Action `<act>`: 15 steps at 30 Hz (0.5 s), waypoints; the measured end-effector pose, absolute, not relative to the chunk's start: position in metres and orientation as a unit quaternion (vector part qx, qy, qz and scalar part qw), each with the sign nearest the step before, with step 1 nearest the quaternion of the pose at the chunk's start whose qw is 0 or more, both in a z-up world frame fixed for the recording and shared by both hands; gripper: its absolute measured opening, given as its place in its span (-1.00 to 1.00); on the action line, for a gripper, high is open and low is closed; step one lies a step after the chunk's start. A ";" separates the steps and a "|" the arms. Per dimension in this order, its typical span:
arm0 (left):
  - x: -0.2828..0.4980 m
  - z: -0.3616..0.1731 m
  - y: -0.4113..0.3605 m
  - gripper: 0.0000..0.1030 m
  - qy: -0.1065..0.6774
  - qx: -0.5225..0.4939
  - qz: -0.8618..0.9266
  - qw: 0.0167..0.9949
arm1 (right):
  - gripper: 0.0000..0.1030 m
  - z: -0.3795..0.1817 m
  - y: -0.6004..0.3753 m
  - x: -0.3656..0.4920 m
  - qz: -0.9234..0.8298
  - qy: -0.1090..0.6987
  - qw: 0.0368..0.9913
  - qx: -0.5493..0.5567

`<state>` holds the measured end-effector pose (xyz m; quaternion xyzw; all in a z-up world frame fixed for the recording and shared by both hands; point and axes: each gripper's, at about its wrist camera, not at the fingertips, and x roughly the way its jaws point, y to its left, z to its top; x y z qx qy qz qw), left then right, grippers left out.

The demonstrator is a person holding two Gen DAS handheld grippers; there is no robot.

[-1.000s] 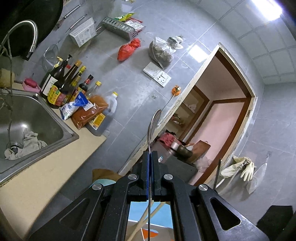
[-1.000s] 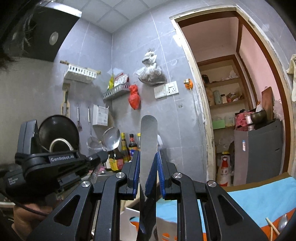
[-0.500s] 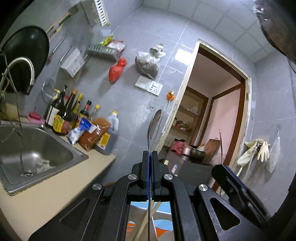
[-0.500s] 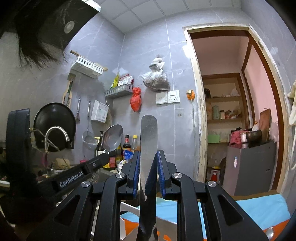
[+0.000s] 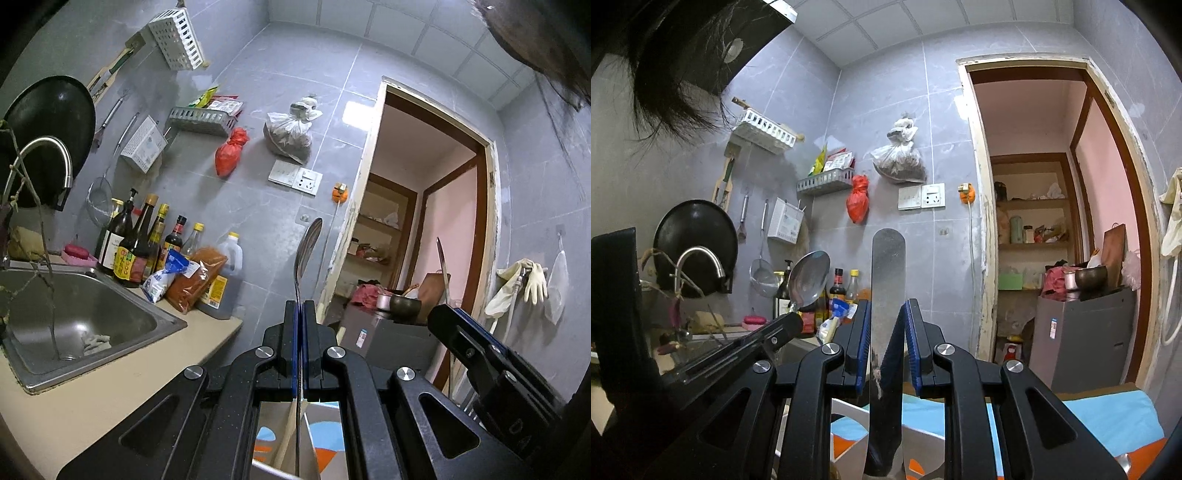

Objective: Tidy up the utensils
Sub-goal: 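Lift the spoon and knife and carry both over the white caddy, then open the left gripper over the caddy while the right gripper releases the knife there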

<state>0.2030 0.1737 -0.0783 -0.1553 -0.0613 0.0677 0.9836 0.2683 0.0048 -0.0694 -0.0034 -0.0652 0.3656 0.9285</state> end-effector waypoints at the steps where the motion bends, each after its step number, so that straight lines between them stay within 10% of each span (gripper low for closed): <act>1: 0.202 -0.079 0.172 -1.00 -0.062 -0.153 0.067 0.984 | -0.68 -0.070 0.005 0.267 0.365 -0.065 0.929 -0.007; 15: 0.195 -0.081 0.172 -1.00 0.011 -0.154 0.039 0.987 | -0.66 -0.068 -0.002 0.264 0.371 -0.046 0.927 -0.004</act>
